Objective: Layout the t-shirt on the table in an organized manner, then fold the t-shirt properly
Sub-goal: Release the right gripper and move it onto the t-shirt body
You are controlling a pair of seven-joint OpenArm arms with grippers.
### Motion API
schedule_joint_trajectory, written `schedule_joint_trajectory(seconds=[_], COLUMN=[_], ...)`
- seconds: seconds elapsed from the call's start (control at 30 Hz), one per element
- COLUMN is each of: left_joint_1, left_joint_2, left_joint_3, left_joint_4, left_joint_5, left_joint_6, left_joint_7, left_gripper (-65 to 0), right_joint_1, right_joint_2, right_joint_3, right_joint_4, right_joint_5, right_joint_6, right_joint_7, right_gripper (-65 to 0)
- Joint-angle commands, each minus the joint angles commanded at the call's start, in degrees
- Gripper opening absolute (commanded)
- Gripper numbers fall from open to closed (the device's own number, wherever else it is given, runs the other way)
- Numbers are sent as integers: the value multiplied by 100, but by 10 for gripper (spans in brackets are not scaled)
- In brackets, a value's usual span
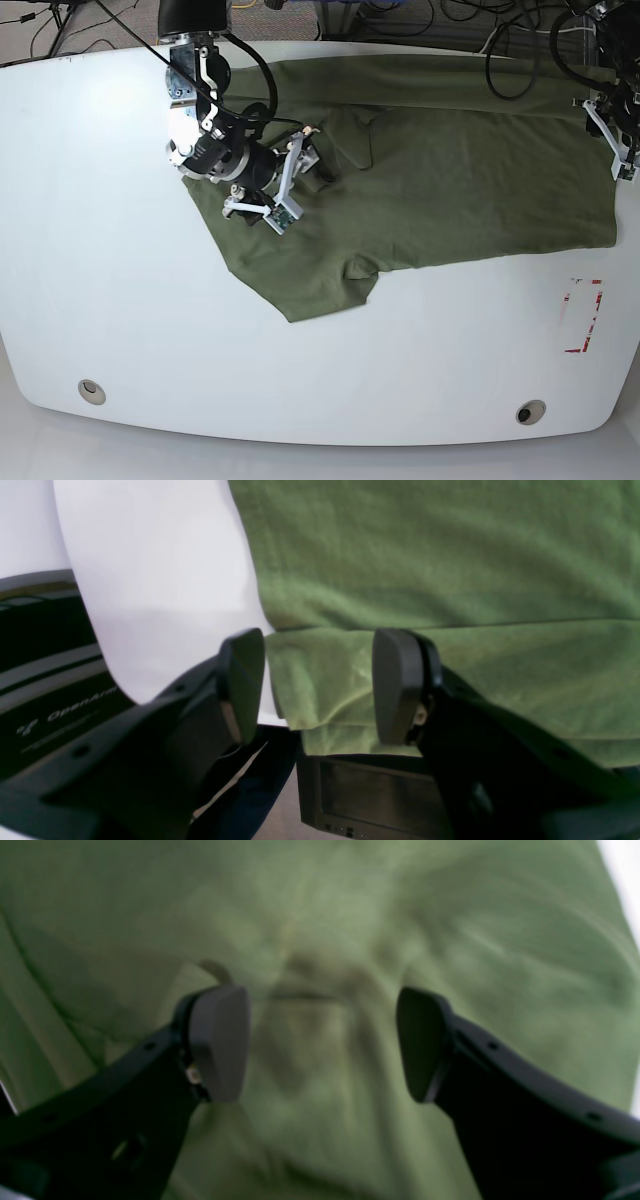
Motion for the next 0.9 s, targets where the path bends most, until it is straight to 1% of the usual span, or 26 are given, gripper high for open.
schedule_joint_trajectory(seconds=[0.1,0.23,0.43,0.57,0.67,0.73,0.77,0.8,0.87,0.9], left_joint_1=[9,9,9,9,9,9,9,9,9,9], left_joint_2=[0,0,0,0,0,0,0,0,0,0], left_joint_3=[0,0,0,0,9,9,9,9,26,26], left_joint_4=[-9,-9,-9,-9,-9,-9,-9,-9,-9,-9], left_joint_5=[0,0,0,0,0,0,0,0,0,0], left_joint_6=[0,0,0,0,0,0,0,0,0,0], left_joint_7=[0,-9,-9,-9,-9,-9,-9,-9,-9,-9], left_gripper=[-332,-332,-332,-332,-332,-332,-332,-332,-332,-332], right_joint_1=[0,-9,-44,-44,-35,-26,-18,-18,-9,-9], right_joint_2=[0,-9,9,88,141,158,158,167,220,229], right_joint_3=[-149,-220,-220,-211,-211,-211,-211,-211,-211,-211], right_joint_4=[-264,-519,-888,-932,-932,-932,-932,-932,-932,-932], right_joint_5=[-193,-378,-440,-440,-440,-440,-440,-440,-440,-440], right_joint_6=[0,0,0,0,0,0,0,0,0,0], right_joint_7=[290,440,905,985,993,993,993,993,1002,1002], right_gripper=[-212,-212,-214,-216,-266,-327,-371,-385,-465,-479])
